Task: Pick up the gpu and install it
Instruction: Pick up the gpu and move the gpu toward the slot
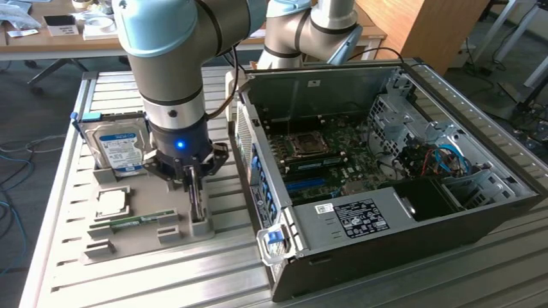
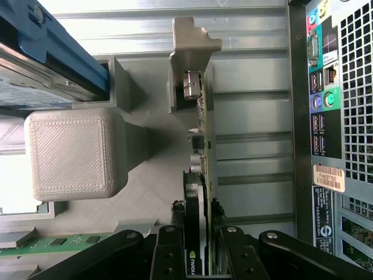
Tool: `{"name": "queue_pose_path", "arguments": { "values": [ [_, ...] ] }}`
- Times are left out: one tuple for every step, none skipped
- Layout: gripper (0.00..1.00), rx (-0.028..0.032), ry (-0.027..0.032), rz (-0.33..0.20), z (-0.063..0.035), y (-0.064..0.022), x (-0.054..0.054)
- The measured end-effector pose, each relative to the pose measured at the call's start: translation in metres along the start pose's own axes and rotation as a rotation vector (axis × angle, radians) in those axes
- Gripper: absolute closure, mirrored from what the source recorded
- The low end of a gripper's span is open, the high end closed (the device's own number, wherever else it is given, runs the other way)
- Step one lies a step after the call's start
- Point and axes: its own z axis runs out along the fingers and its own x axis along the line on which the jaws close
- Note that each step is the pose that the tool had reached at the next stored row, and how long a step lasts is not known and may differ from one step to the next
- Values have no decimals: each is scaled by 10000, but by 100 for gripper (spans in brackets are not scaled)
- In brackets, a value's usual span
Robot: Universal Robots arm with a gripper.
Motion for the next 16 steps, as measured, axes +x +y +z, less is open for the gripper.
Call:
{"name": "queue_pose_path", "arguments": {
  "values": [
    [73,1,0,1,0,0,0],
    [73,0,-1,1,0,0,0],
    [73,1,-1,1,0,0,0],
    [73,0,-1,1,0,0,0],
    [73,0,-1,1,0,0,0],
    [73,0,0,1,0,0,0],
    [73,0,-1,0,0,0,0],
    [73,0,-1,1,0,0,0],
    [73,1,-1,1,0,0,0],
    [73,1,-1,0,0,0,0],
    [73,1,-1,1,0,0,0],
    [73,0,-1,1,0,0,0],
    [73,0,-1,1,0,0,0],
    [73,0,-1,1,0,0,0],
    [73,-1,-3,0,-2,0,-1],
    [73,1,-2,1,-10,1,-1]
  ]
}}
